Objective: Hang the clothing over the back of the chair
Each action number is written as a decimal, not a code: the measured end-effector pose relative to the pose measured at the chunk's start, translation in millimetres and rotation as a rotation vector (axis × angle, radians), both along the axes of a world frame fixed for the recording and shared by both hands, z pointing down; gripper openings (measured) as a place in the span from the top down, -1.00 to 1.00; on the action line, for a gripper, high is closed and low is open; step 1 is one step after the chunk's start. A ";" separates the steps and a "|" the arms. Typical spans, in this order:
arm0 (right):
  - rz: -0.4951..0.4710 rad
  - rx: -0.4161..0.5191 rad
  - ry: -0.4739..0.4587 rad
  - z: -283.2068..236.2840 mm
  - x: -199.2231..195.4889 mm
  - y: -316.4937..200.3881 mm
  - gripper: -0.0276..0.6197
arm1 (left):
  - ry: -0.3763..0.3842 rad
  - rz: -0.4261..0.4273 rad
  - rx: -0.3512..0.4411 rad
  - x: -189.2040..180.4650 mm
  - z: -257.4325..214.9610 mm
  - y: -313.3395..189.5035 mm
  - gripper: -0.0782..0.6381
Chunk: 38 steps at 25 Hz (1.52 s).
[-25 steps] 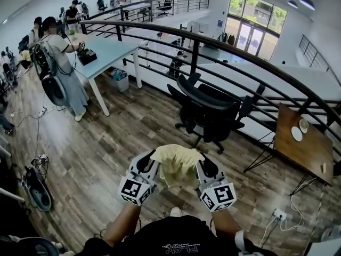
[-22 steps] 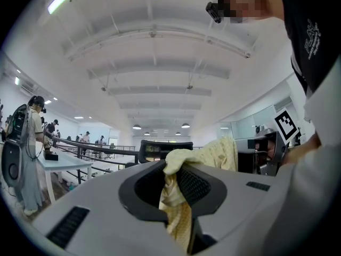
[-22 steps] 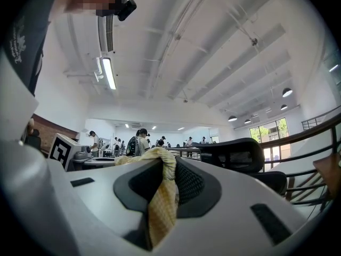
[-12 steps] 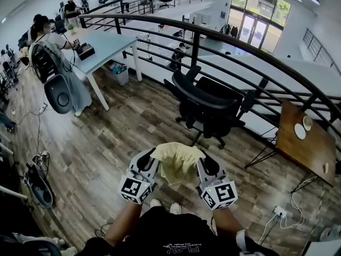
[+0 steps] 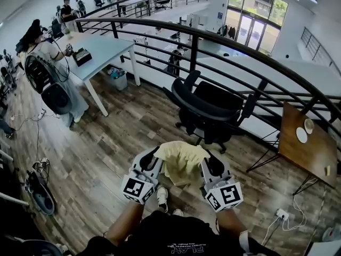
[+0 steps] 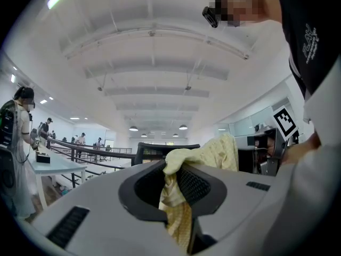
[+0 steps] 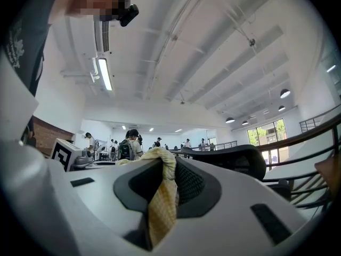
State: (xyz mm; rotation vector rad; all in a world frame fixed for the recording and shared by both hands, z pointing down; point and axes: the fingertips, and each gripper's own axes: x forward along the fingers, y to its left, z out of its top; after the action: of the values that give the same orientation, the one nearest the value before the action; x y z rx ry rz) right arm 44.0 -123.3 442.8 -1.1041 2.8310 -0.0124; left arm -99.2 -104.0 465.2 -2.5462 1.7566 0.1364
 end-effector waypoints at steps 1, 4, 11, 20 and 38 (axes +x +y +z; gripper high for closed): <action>0.003 0.005 0.000 -1.7 -1.0 -3.9 0.70 | -0.006 0.008 0.006 -0.5 -0.5 -5.8 0.61; 0.011 0.022 -0.006 -7.6 -7.8 -14.3 0.70 | -0.013 0.010 0.006 -7.6 -5.2 -20.5 0.61; 0.053 0.045 -0.014 -18.4 -22.2 -51.4 0.70 | -0.026 0.057 0.012 -24.7 -14.6 -61.4 0.61; 0.159 0.109 0.001 -40.0 -31.1 -86.6 0.70 | -0.001 0.184 0.058 -34.8 -38.5 -111.5 0.61; 0.342 0.224 0.087 -73.6 -15.9 -110.7 0.70 | -0.049 0.361 0.205 -24.5 -93.2 -171.8 0.61</action>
State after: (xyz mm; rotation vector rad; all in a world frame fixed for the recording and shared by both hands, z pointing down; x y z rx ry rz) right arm 28.1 -234.0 369.1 -1.5433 2.5905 0.3768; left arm -123.7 -275.8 372.0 -2.6561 1.1824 0.2485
